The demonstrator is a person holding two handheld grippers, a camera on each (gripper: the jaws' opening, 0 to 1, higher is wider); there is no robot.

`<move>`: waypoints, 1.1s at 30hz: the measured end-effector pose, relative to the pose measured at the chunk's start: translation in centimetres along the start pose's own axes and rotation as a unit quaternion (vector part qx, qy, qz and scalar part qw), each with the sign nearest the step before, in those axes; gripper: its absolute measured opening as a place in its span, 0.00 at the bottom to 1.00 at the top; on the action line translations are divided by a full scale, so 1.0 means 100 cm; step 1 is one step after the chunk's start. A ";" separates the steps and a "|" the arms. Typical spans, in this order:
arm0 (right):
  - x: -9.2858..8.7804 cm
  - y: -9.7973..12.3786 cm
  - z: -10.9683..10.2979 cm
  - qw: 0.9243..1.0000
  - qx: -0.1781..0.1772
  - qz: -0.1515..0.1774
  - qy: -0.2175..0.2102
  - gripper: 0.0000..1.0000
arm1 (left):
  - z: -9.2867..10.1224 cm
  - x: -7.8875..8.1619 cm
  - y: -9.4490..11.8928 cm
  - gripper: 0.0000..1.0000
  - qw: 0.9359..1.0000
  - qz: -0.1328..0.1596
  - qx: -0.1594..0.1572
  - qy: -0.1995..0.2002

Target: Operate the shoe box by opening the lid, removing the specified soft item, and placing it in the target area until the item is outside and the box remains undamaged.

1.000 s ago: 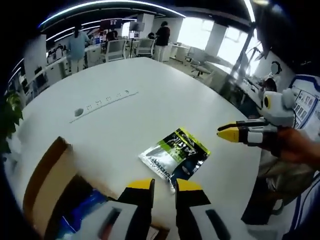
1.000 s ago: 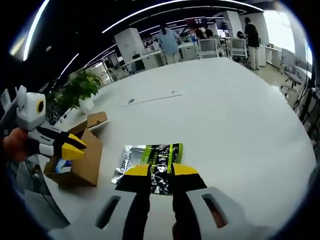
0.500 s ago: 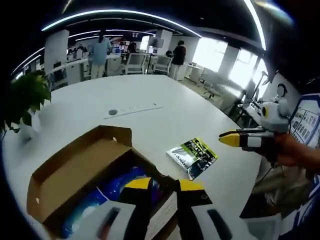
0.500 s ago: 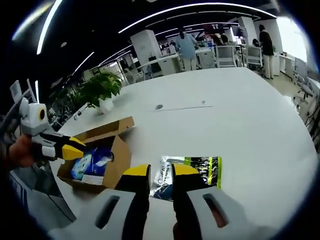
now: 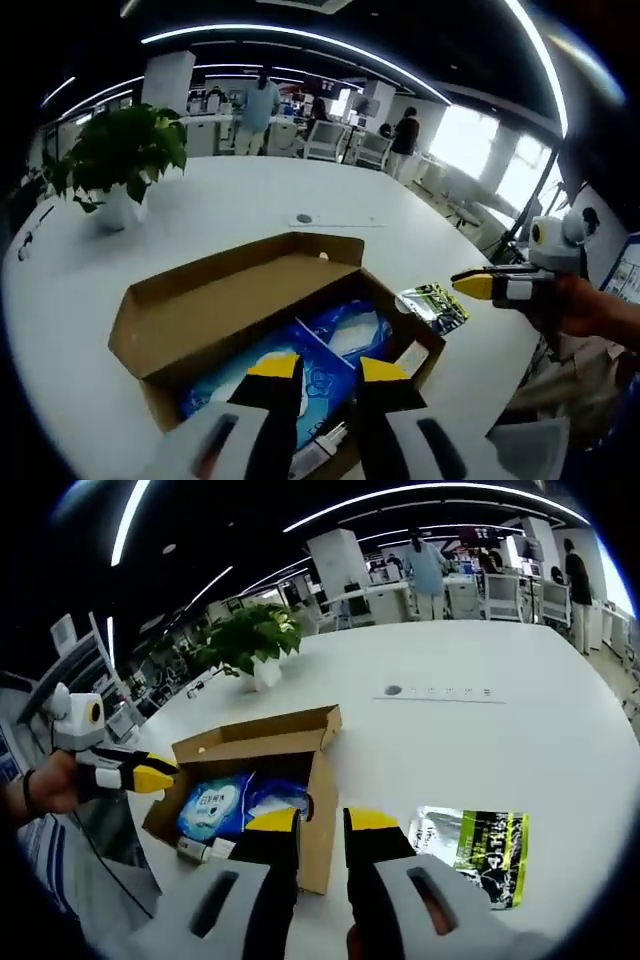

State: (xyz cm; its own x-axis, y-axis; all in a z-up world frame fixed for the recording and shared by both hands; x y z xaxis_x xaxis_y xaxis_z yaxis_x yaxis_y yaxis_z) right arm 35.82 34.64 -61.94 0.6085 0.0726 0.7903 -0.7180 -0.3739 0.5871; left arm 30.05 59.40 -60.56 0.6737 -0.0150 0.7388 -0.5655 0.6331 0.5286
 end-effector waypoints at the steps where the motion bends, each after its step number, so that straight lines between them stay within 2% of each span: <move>1: 0.000 -0.001 -0.002 1.000 0.002 -0.001 0.001 0.16 | -0.003 -0.002 0.003 0.21 1.000 0.001 0.004 0.003; 6: 0.002 -0.014 -0.025 1.000 0.022 -0.008 0.015 0.16 | -0.019 -0.009 0.022 0.21 1.000 0.010 0.022 0.018; 13: 0.003 -0.028 -0.049 0.998 0.042 -0.018 0.032 0.15 | -0.036 -0.021 0.037 0.21 0.999 0.013 0.039 0.031; 33: -0.009 -0.072 -0.100 0.992 0.083 -0.059 0.069 0.16 | -0.059 -0.041 0.066 0.22 0.996 0.028 0.060 0.060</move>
State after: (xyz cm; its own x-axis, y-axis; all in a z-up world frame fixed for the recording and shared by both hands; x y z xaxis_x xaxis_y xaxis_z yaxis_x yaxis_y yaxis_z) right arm 37.02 46.46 -65.15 0.6249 0.2458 0.7410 -0.5725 -0.5010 0.6490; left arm 26.38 68.25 -62.56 0.6875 0.1137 0.7172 -0.6512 0.5335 0.5397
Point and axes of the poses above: the point that each gripper's makers call its tool centre point, and the gripper's own axes: y roughly backward along the fingers, z roughly to its right, x roughly out of its top, the point moved 6 cm from there along y, roughly backward along the fingers, and after that the axes turned 15 degrees about -x, right-handed, at the moved point
